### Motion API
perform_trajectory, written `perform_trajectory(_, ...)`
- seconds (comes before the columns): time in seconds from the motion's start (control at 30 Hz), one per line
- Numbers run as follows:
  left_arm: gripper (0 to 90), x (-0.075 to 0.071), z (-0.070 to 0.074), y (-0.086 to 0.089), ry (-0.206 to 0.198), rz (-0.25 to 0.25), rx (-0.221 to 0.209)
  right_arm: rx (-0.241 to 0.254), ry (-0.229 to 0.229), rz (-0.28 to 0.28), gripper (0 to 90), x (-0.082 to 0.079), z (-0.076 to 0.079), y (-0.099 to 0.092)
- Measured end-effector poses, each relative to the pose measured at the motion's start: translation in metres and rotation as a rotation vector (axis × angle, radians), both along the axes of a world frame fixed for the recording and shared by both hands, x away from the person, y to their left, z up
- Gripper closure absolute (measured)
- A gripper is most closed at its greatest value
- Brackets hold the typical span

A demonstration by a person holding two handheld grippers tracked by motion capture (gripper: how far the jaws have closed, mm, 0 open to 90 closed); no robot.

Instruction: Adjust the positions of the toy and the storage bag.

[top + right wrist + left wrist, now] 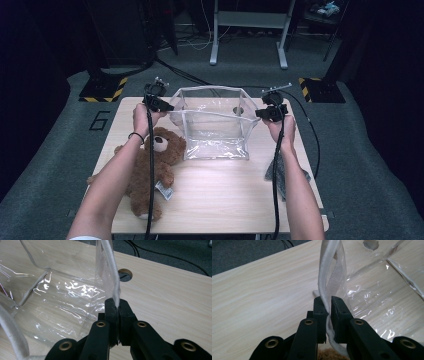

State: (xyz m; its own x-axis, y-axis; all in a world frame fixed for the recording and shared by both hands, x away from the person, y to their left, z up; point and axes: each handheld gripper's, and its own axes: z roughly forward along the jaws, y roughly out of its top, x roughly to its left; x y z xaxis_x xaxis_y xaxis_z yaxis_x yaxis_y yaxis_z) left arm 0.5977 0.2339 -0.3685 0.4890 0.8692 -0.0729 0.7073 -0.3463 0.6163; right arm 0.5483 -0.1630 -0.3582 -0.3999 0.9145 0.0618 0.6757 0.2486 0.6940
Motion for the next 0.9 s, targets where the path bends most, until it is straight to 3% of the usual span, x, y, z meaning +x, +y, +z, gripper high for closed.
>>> perform_trajectory(0.17, 79.8, 0.003, 0.001, -0.004, -0.016, 0.006, 0.032, 0.008, -0.004, 0.002, 87.7, -0.001, -0.003, 0.0)
perform_trajectory(0.27, 67.2, 0.002, 0.002, -0.001, -0.03, 0.032, 0.023, 0.004, -0.017, 0.008, 80.5, 0.0, -0.002, 0.002)
perform_trajectory(0.37, 45.8, -0.002, 0.006, 0.007, -0.049, 0.055, -0.021, 0.027, -0.033, 0.017, 62.4, -0.001, -0.001, 0.001)
perform_trajectory(0.53, 29.9, -0.017, 0.019, 0.03, -0.101, 0.073, -0.12, 0.069, -0.079, 0.018, 34.1, -0.008, 0.005, -0.009)
perform_trajectory(0.67, 22.0, -0.028, 0.025, 0.044, -0.127, 0.087, -0.189, 0.095, -0.105, 0.009, 22.3, -0.018, 0.012, -0.018)
perform_trajectory(0.73, 18.4, -0.035, 0.027, 0.05, -0.143, 0.089, -0.199, 0.107, -0.132, 0.0, 16.8, -0.025, 0.013, -0.023)
perform_trajectory(0.9, 8.7, -0.053, 0.024, 0.06, -0.141, 0.081, -0.233, 0.13, -0.153, -0.016, 13.3, -0.042, 0.011, -0.039)
